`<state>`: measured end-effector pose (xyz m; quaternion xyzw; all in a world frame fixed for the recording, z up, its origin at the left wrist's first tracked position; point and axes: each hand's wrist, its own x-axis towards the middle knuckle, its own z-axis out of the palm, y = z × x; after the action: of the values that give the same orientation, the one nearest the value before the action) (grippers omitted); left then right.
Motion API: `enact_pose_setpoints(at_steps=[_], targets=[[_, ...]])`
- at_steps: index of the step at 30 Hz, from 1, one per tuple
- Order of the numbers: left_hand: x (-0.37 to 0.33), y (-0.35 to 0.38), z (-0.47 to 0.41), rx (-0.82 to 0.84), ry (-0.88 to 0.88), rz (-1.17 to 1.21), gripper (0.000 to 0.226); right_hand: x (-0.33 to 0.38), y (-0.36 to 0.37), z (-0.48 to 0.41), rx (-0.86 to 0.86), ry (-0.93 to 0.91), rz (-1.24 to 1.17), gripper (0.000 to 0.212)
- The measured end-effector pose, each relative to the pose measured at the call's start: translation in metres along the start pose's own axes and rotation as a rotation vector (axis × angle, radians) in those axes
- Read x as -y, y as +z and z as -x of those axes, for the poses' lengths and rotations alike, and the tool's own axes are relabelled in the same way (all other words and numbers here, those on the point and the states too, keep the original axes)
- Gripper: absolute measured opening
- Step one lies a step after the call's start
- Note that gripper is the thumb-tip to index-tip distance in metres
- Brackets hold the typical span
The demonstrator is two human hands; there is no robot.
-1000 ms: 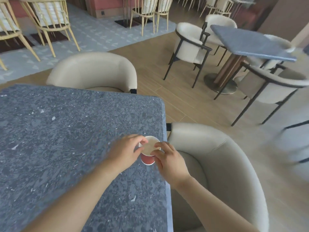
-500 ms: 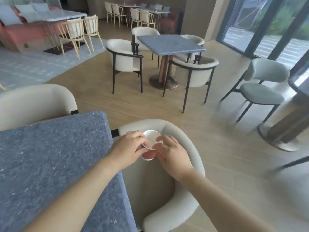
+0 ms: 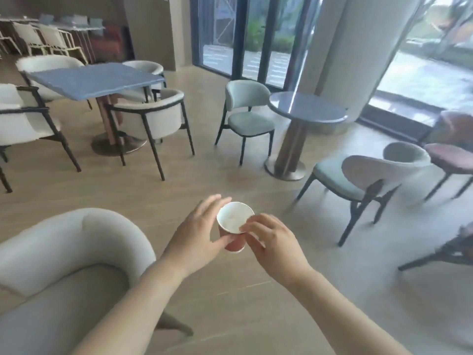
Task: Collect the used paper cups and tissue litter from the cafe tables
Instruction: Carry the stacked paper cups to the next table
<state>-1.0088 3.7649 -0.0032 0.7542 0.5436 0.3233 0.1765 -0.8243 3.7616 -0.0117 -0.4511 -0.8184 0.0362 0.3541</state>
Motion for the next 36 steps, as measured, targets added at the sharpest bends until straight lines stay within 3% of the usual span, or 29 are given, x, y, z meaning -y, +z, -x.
enact_pose_setpoints(at_steps=[6,12,19,28,36], targets=[[-0.116,0.11,-0.059,0.237,0.187,0.192,0.065,-0.097,-0.111,0.072,-0.153,0.15,0.155,0.01],[-0.209,0.202,-0.08,0.4,0.376,0.207,0.068,-0.151,-0.185,0.154,-0.297,0.355,0.32,0.016],[-0.294,0.295,-0.098,0.589,0.525,0.202,0.066,-0.204,-0.247,0.223,-0.292,0.537,0.475,0.009],[-0.425,0.431,-0.139,0.778,0.75,0.301,0.067,-0.299,-0.338,0.296,-0.447,0.741,0.591,0.007],[-0.56,0.525,-0.121,0.963,1.067,0.437,0.064,-0.314,-0.424,0.375,-0.614,1.015,0.793,0.01]])
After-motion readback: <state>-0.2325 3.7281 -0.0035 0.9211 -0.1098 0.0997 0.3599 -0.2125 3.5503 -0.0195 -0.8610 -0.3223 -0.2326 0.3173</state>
